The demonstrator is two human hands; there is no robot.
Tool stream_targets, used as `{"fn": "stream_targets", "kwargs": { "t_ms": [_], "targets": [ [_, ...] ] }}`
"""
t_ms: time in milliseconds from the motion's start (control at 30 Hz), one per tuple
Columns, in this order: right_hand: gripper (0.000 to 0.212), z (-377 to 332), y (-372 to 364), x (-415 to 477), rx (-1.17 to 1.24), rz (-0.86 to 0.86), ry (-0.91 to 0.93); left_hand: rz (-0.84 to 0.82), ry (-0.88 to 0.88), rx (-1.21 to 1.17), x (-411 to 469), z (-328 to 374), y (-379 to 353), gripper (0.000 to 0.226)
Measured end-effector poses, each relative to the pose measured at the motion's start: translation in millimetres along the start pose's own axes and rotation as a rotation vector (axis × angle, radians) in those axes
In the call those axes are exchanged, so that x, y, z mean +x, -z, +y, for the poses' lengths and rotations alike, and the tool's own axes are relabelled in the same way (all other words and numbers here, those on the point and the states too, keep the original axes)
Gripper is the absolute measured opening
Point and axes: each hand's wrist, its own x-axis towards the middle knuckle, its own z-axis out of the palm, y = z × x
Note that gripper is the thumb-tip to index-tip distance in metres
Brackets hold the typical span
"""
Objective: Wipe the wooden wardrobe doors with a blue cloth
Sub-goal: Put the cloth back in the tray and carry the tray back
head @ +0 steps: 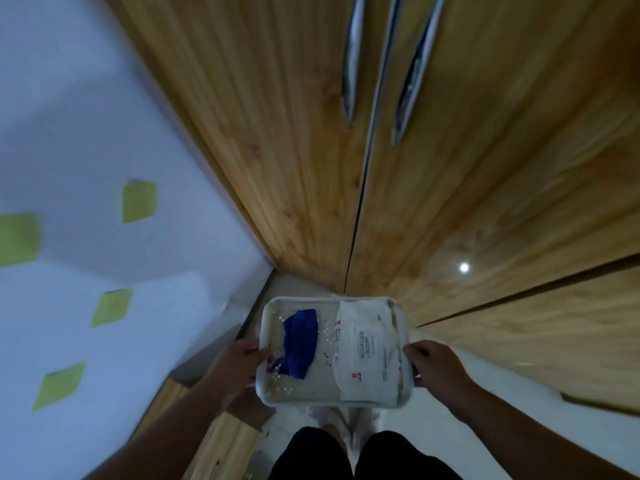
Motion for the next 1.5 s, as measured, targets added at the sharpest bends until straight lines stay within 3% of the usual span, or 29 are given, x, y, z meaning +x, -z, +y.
{"fn": "stream_targets", "kwargs": {
  "t_ms": [467,633,800,900,1033,1233,1400,1500],
  "targets": [
    [0.018,45.1,-40.3,92.8,0.286,0.121,-0.264,-0.084,-0.04,0.353,125.5,45.8,-39.2,0.017],
    [0.017,57.5,-54.6,132.8,0.384,0.15,-0.315,-0.082,-0.086,0.436,180.5,49.8,-51.5,0.012],
    [0.017,72.5,-66.9,163.5,0.408,0.197,-0.321,-0.069,-0.189,0.607,219.2,54.9,-70.0,0.023],
    [0.018,76.4,-69.4,174.3,0.427,0.221,-0.285,-0.036,-0.216,0.55,236.3,61.6,-75.2,0.018],
    [0.019,76.0,-67.9,176.9,0.432,0.219,-0.267,-0.068,-0.237,0.471,246.0,71.3,-75.5,0.019],
    [0.019,68.5,-70.4,163.0,0.432,0.244,-0.313,-0.097,-0.243,0.531,238.3,65.7,-66.3,0.016],
    [0.012,50.3,-63.9,141.3,0.5,0.194,-0.441,-0.073,-0.345,0.716,215.0,67.4,-66.8,0.029],
    [0.01,42.1,-55.2,115.0,0.586,0.26,-0.472,-0.06,-0.423,0.682,198.9,73.7,-55.9,0.029]
  ]
}}
